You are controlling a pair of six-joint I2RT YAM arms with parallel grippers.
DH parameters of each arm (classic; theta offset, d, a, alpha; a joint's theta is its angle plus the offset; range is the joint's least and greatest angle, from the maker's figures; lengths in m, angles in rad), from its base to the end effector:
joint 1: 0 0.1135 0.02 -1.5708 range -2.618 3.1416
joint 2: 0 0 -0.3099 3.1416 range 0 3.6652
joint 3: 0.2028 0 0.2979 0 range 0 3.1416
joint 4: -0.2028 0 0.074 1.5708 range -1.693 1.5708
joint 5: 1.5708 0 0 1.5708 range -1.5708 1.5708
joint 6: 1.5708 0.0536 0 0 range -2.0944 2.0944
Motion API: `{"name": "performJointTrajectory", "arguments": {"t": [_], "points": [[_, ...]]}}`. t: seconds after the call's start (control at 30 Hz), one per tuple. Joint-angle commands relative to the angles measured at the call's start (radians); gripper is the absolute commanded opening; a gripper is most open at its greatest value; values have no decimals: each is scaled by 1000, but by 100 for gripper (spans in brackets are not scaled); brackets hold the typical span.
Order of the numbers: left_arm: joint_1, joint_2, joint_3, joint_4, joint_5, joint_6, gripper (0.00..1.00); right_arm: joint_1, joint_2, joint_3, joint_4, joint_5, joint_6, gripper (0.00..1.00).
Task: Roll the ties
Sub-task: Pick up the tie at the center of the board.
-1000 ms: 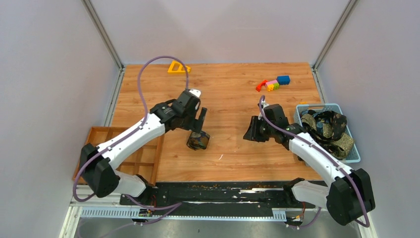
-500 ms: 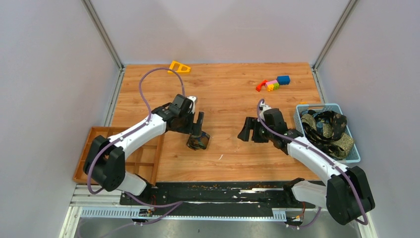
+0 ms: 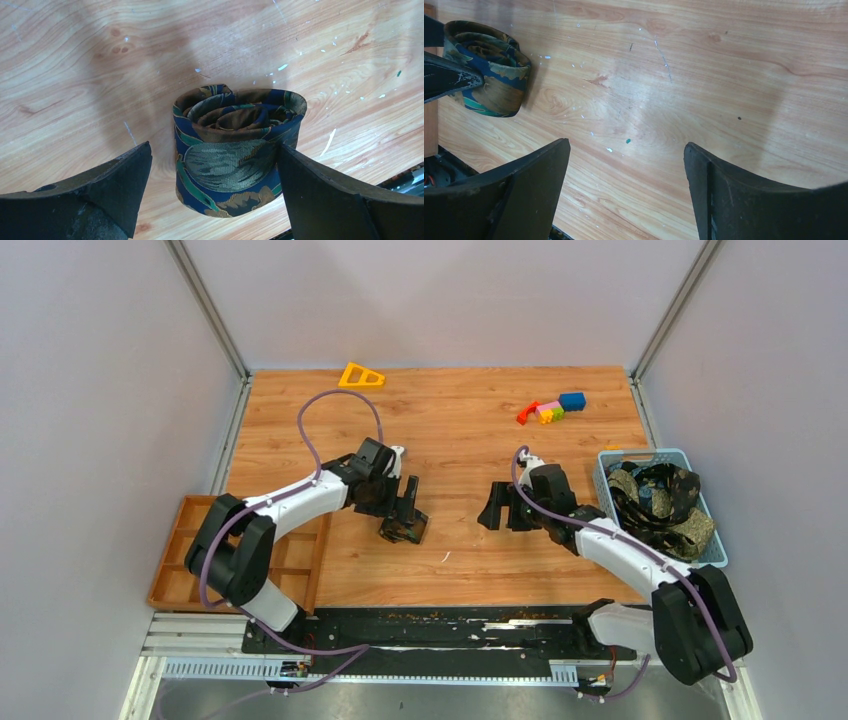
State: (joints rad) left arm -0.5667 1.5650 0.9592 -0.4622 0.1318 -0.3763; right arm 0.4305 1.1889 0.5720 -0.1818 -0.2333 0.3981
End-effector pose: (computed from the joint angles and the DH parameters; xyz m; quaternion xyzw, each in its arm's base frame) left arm 0.2945 -0.1957 0.1952 0.1082 0.9605 -0.1696 0.1922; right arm 0.2359 0.1219 0.1908 -0.0587 0.9193 0.2492 0.2989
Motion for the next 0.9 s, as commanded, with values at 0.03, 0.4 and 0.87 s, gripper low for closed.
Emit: {"name": "performJointTrajectory", "arguments": {"t": [0.03, 0.4, 0.87], "points": [[4, 20, -22, 41, 31, 22, 100, -2, 21, -9, 70, 5, -29, 86], [5, 29, -90, 88, 81, -21, 89, -1, 46, -6, 79, 8, -27, 86], [5, 32, -146, 158, 149, -69, 57, -1, 74, -10, 102, 9, -21, 86]]}}
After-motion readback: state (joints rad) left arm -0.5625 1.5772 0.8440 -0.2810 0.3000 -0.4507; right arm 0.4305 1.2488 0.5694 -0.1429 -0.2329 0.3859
